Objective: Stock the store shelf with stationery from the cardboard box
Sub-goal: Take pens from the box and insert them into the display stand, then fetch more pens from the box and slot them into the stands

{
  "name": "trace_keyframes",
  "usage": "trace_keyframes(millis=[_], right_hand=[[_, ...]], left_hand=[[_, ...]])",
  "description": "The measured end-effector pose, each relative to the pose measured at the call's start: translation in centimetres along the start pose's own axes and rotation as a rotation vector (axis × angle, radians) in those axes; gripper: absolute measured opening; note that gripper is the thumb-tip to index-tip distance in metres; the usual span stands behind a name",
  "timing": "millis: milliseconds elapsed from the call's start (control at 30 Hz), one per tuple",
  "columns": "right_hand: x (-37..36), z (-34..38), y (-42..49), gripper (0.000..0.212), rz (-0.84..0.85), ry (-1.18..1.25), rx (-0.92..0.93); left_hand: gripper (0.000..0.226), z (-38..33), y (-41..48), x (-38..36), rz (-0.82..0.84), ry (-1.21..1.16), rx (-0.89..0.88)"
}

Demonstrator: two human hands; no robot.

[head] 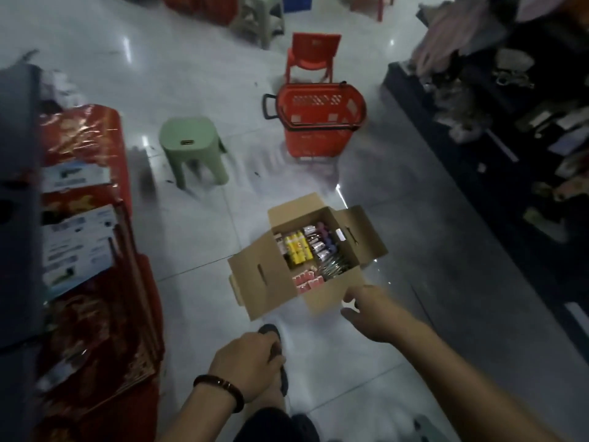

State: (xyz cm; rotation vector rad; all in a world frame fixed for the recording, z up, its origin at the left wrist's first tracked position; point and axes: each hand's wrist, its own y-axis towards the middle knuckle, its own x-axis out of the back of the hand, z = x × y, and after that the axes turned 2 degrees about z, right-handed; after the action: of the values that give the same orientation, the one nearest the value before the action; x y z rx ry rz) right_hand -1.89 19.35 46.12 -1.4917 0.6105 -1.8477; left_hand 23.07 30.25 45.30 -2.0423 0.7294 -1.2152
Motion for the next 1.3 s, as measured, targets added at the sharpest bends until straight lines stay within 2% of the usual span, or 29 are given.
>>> trace_keyframes(millis=[133,300,400,667,800,933,1033,1300], right_hand=[[1.3,-3.4,8.4,0.042,0.038,0.025,-0.1],[1.4,-8.0,20.6,0.04,0.1,0.014,-0.096],[0.2,-11.7,28.0,0.038,0.109,0.022,-0.079],[-6.5,-23.6,47.1,0.028,0.129,0.037,-0.025],[-10.3,-27.7,55.3,0.025,0.12,0.048,-0.031],[-14.0,-31.1,60.9,0.031,0.065,0.05,0.007],[-15.5,-32.5,62.6,0.031,0.018,0.069,0.111],[-17.5,-35.0,65.0,0.029,-0.029,0.175,0.257]], left_hand=[[0.023,-1.0,10.9,2.5,0.113,0.025,-0.036],[0.027,-2.7,25.9,3.7,0.185,0.072,-0.047],[0.022,-4.2,34.9,3.1,0.223,0.01,-0.005],[0.014,-6.9,56.9,-4.8,0.114,-0.142,0.052],[0.006,-6.5,66.9,-10.5,0.085,-0.104,0.109],[0.03,-6.6,75.4,-15.6,0.061,-0.094,0.132],[0.035,-6.8,79.6,-18.4,0.003,-0.062,0.135],[0.065,-7.8,82.7,-23.6,-0.102,0.023,0.204]])
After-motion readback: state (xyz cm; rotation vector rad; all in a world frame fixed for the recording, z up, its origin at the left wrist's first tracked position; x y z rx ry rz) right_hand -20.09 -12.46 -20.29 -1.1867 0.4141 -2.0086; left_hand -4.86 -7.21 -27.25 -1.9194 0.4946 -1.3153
